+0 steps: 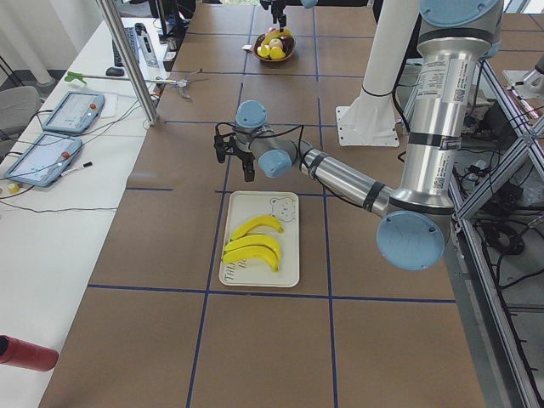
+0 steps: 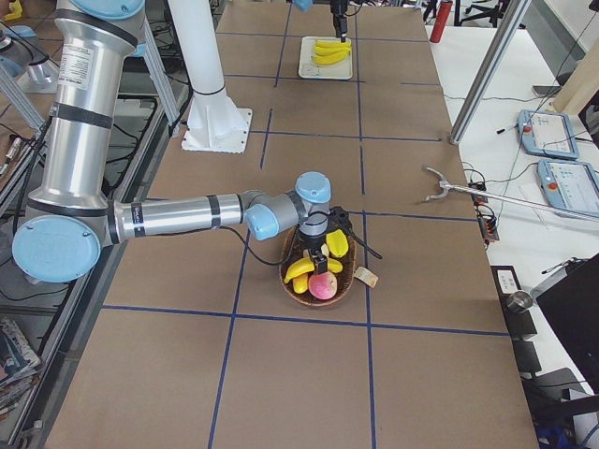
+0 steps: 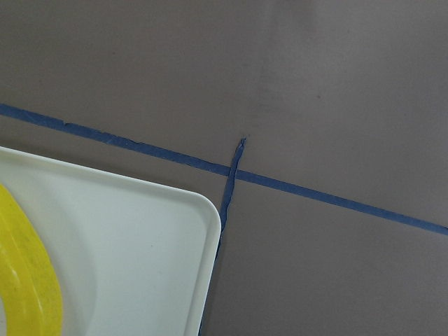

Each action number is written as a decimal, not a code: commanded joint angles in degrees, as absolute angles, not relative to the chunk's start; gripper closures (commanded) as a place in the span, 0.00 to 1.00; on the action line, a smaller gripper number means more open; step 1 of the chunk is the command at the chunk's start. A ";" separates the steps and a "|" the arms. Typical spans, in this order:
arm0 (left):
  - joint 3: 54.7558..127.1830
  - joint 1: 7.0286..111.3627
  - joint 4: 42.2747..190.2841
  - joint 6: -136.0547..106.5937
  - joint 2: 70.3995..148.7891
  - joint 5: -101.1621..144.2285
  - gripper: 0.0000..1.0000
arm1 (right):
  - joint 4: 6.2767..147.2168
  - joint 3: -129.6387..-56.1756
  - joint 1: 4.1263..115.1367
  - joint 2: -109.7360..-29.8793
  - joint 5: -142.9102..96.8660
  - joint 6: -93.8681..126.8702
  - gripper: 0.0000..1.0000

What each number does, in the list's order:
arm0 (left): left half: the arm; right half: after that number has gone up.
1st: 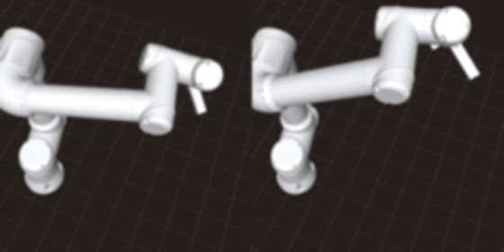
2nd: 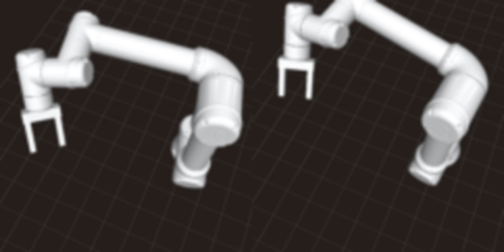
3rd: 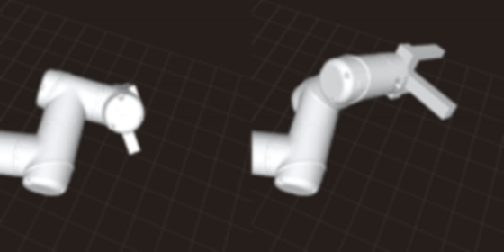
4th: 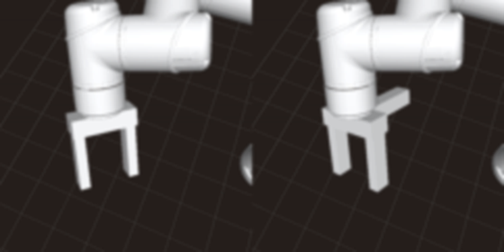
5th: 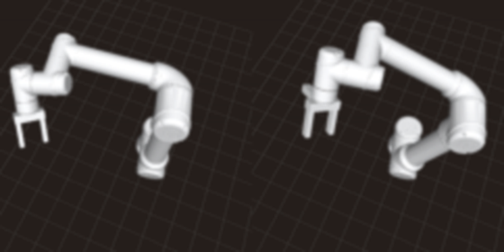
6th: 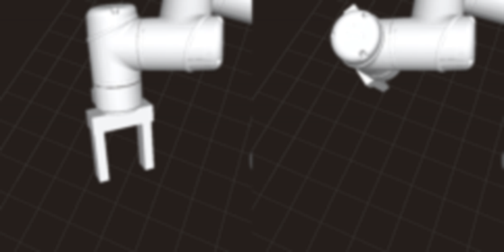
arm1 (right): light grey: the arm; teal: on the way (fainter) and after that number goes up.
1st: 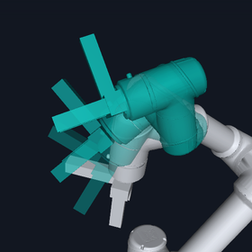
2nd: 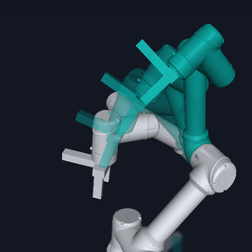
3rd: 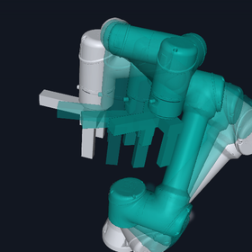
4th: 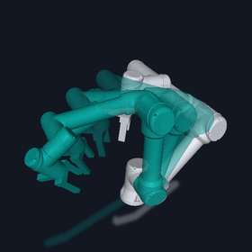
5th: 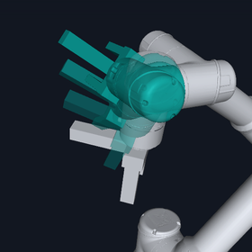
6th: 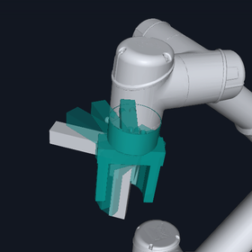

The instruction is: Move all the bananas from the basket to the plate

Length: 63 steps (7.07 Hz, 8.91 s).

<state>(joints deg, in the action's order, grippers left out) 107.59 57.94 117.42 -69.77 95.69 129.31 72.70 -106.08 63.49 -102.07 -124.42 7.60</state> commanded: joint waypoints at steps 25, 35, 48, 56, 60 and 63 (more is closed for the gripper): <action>105.12 35.60 135.62 -109.68 118.65 111.09 0.00 | 56.87 -115.66 27.35 -65.13 -103.89 76.99 0.97; 102.83 32.26 135.88 -110.04 121.20 111.09 0.88 | 56.87 -115.75 23.03 -63.37 -100.20 76.99 0.97; 109.95 41.91 104.24 -84.75 109.91 110.92 1.00 | 89.70 -125.86 35.31 -68.46 -100.02 64.50 0.00; 100.03 45.35 104.77 -72.16 99.41 106.96 0.82 | 90.62 -109.78 67.31 -75.67 -126.63 24.63 0.00; 100.10 47.98 104.16 -69.11 98.88 107.57 0.01 | 90.62 -105.38 74.08 -78.46 -133.16 16.27 0.00; 99.84 65.32 97.33 -44.49 98.88 122.20 0.01 | 90.53 -105.55 80.93 -84.80 -136.56 8.88 0.00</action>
